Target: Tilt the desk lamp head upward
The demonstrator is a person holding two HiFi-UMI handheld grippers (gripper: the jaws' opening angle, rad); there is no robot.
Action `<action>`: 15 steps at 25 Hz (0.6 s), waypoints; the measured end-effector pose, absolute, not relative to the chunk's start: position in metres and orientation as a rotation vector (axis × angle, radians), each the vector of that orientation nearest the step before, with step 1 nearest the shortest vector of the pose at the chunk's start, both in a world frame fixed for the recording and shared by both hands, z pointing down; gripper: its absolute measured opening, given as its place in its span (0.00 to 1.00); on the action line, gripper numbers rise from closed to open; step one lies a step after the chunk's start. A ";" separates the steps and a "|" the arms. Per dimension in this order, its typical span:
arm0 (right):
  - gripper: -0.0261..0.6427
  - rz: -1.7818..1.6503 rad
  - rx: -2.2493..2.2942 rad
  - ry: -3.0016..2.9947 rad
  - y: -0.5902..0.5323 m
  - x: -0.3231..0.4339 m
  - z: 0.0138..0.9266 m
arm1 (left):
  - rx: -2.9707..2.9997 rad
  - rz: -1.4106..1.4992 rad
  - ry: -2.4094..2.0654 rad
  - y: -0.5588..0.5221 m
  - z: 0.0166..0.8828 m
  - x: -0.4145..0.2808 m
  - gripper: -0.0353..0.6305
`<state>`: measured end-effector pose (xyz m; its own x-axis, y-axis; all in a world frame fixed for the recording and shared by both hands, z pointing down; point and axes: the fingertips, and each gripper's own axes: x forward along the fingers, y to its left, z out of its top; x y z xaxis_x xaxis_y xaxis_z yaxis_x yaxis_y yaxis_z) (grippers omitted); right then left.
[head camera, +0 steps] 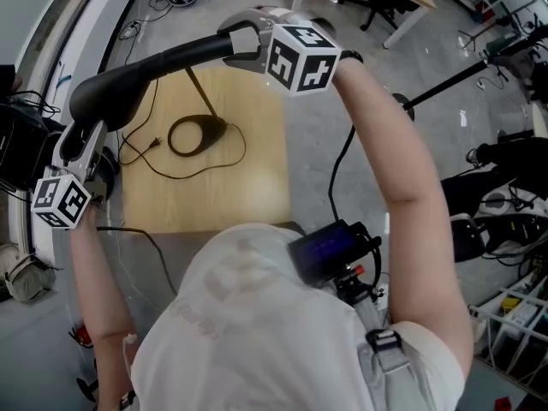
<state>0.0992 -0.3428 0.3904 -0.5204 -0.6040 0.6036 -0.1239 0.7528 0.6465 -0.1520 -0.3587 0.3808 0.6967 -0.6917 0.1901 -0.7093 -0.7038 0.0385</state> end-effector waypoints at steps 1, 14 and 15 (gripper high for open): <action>0.36 -0.681 0.548 -2.058 -0.343 0.099 0.391 | 2.799 0.245 -1.160 -0.359 0.377 -0.152 0.42; 0.36 -0.649 0.590 -2.109 -0.342 0.100 0.395 | 2.832 0.267 -1.234 -0.360 0.359 -0.151 0.42; 0.36 -0.643 0.593 -2.110 -0.339 0.102 0.396 | 2.834 0.269 -1.232 -0.358 0.359 -0.149 0.42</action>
